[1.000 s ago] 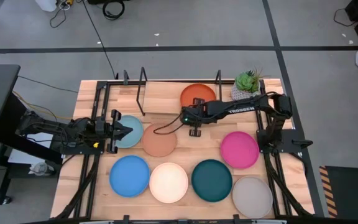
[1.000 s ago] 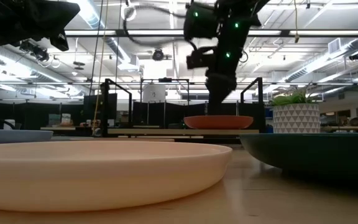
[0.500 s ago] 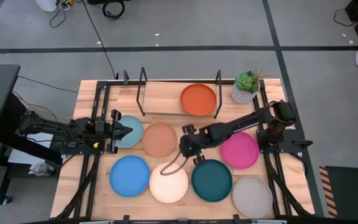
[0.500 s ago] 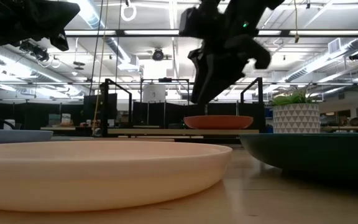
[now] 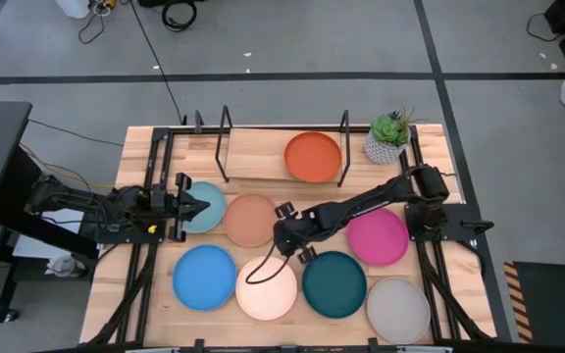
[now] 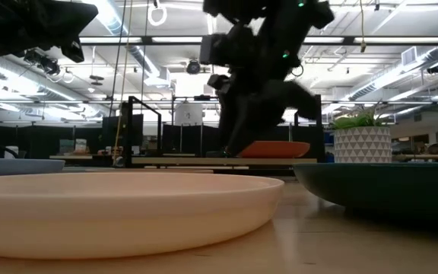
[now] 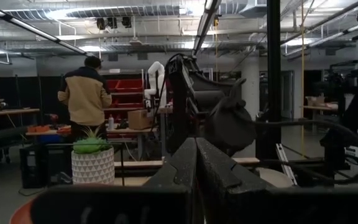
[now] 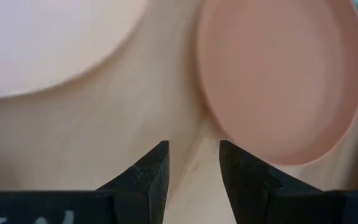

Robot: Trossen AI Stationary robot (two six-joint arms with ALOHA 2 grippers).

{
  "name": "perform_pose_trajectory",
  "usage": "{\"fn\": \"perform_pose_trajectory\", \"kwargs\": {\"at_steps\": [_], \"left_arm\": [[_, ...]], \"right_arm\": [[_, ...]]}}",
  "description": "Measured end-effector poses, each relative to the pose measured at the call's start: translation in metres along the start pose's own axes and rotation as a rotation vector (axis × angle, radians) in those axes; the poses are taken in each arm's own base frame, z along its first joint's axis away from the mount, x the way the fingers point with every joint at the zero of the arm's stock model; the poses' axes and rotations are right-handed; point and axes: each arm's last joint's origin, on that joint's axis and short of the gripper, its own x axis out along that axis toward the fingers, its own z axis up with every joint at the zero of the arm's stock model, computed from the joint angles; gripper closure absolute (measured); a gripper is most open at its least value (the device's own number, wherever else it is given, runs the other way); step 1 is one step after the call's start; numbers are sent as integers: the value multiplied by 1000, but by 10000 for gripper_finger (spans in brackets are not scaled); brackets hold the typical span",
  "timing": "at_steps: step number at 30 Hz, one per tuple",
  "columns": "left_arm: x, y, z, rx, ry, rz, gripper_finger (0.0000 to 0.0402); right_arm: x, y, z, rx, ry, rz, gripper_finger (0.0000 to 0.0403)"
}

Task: Place and stack plates onto a shelf
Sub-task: Put the brown plate on the shelf

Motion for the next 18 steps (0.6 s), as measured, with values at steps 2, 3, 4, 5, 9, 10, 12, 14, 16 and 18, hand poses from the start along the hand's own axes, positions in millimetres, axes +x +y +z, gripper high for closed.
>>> {"fn": "perform_pose_trajectory", "kwargs": {"at_steps": [2, 3, 4, 5, 9, 10, 12, 14, 16, 18], "left_arm": [[0, 0, 0, 0, 0, 0, 386], [0, 0, 0, 0, -1, 0, 386], [0, 0, 0, 0, 0, 0, 386], [0, 0, 0, 0, 0, 0, 386], [0, 0, 1, -3, -7, 1, 386], [0, 0, 1, -7, -11, 1, 386], [0, 0, 2, -9, -18, 1, 386], [0, 0, 2, -11, -22, 1, 386], [0, 0, 2, -12, -23, 2, 386], [0, 0, 2, -12, -23, 2, 386]], "right_arm": [[5, -3, 1, -27, 12, -26, 256], [7, -5, 3, -43, 9, -34, 257], [8, -7, 5, -56, -3, -44, 257], [11, -6, 5, -74, 0, -42, 257], [23, -6, 5, -147, -2, -49, 257], [26, -7, 6, -167, -5, -62, 257], [32, -5, 4, -217, 18, -79, 257], [37, -4, 4, -258, 27, -94, 257], [44, -5, 5, -274, 18, -117, 261], [48, -5, 3, -280, 33, -126, 270]]}}
